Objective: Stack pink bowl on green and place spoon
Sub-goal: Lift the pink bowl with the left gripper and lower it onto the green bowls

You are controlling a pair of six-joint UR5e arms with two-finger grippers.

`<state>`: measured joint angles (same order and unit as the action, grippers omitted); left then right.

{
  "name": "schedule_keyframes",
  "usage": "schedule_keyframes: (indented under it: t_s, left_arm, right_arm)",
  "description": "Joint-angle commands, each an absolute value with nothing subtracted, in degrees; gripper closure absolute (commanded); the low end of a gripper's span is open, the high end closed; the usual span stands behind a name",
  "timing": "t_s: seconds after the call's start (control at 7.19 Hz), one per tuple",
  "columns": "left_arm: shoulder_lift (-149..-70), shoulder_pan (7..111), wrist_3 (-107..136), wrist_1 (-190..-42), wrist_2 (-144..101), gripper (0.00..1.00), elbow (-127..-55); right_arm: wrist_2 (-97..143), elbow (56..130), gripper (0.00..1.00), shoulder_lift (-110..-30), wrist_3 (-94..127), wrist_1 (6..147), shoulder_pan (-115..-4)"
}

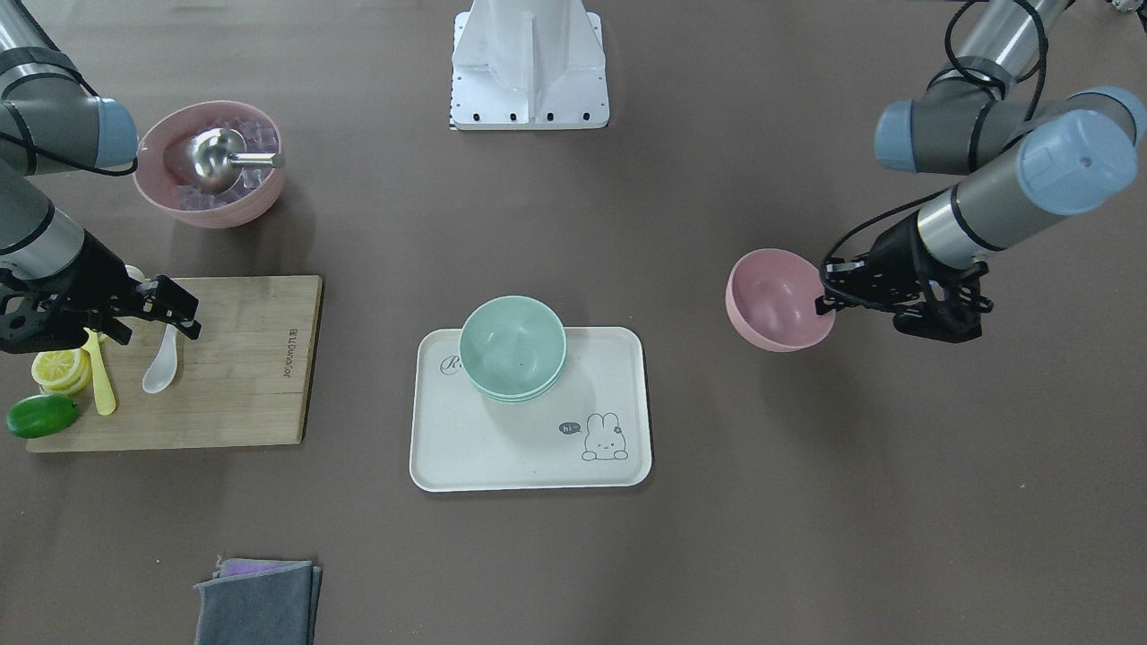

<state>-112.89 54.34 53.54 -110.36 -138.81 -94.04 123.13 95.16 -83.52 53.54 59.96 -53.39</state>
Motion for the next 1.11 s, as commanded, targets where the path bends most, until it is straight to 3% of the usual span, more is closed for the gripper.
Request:
schedule_keyframes:
  t_s: [0.0, 0.14, 0.42, 0.97]
  left_arm:
    - [-128.93, 47.49, 65.54, -101.24, -132.16, 1.0, -91.34]
    - [-135.81, 46.16, 65.57, -95.16, -129.92, 1.0, -88.53]
    - [-142.18, 45.01, 65.57, -95.27, -127.81, 1.0, -81.06]
    - [-143.17, 40.52, 66.79, -98.96, -123.48, 1.0, -77.7]
  right_arm:
    - [120.76, 94.4, 0.02, -83.67, 53.79, 60.03, -51.68]
    - [120.94, 94.31, 0.03, -83.93, 53.79, 60.03, -51.68]
    - [120.5, 94.13, 0.03, -83.85, 53.88, 60.38, -51.51]
    - [120.59, 93.87, 0.03, -83.5, 54.05, 60.38, -51.42]
